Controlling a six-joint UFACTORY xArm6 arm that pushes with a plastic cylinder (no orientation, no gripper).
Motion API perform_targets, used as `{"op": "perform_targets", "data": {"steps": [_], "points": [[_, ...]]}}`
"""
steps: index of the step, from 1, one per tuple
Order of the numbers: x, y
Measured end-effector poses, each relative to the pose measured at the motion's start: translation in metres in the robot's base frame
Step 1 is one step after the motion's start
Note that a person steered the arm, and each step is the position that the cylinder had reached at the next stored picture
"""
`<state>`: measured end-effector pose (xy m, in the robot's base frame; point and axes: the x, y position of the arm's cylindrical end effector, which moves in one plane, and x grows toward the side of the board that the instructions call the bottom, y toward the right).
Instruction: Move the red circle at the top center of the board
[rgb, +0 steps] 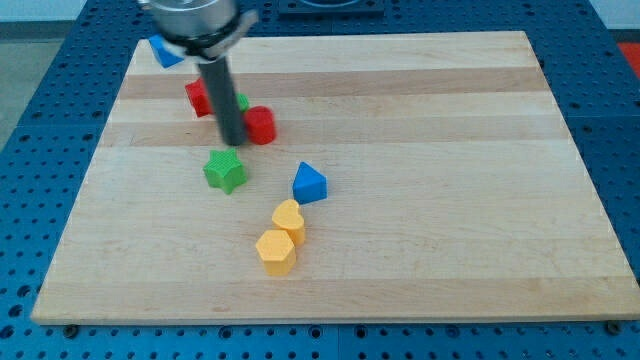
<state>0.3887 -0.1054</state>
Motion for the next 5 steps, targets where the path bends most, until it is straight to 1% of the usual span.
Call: {"op": "perform_targets", "data": {"steps": [1,2,3,4,5], "points": [[-0.029,0.063],[-0.032,0.068],[-0.008,0.064],[-0.027,0.079],[-0.079,0.081]]}}
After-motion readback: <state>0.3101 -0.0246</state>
